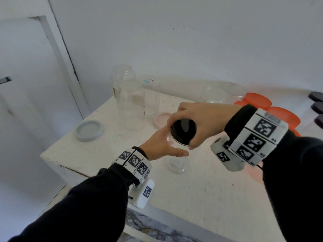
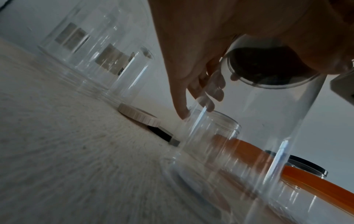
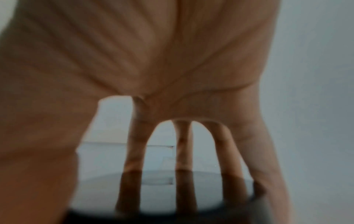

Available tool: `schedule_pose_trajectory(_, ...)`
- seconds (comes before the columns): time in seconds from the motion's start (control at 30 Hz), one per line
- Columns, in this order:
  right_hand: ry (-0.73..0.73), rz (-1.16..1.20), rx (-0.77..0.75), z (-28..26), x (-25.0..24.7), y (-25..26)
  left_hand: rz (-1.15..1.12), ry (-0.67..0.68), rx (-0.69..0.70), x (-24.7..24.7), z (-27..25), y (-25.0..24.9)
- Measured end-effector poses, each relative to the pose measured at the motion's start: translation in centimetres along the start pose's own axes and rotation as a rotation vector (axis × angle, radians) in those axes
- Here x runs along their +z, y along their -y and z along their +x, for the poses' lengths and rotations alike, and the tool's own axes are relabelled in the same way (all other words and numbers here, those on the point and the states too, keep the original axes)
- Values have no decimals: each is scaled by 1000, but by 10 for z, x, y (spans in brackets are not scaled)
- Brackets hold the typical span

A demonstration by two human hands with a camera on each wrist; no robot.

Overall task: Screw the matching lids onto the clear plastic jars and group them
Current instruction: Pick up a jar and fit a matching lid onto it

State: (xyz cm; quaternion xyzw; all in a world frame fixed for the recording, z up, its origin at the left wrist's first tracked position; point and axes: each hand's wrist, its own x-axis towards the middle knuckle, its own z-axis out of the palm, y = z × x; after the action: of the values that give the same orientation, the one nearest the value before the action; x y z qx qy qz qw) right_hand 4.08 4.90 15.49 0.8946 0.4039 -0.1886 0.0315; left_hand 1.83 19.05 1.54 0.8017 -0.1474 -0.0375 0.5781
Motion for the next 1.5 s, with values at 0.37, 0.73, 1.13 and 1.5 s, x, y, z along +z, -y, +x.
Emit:
schedule_pose_trajectory(0.37,94,46,104,-2,2,0,11,2,-21,1,-2,0)
schedule_pose_trajectory(0.73,-280,-198,237,-3,14,17,-41,18,-23,3,-4,0)
schedule_pose_trajectory(1.13,-49,-6,101,-7,6,7,45,-18,-16,3,-9,-2)
schedule_pose_trajectory(1.5,105,119,-29,-15,2,4,41,-24,-5,4,-11,-3)
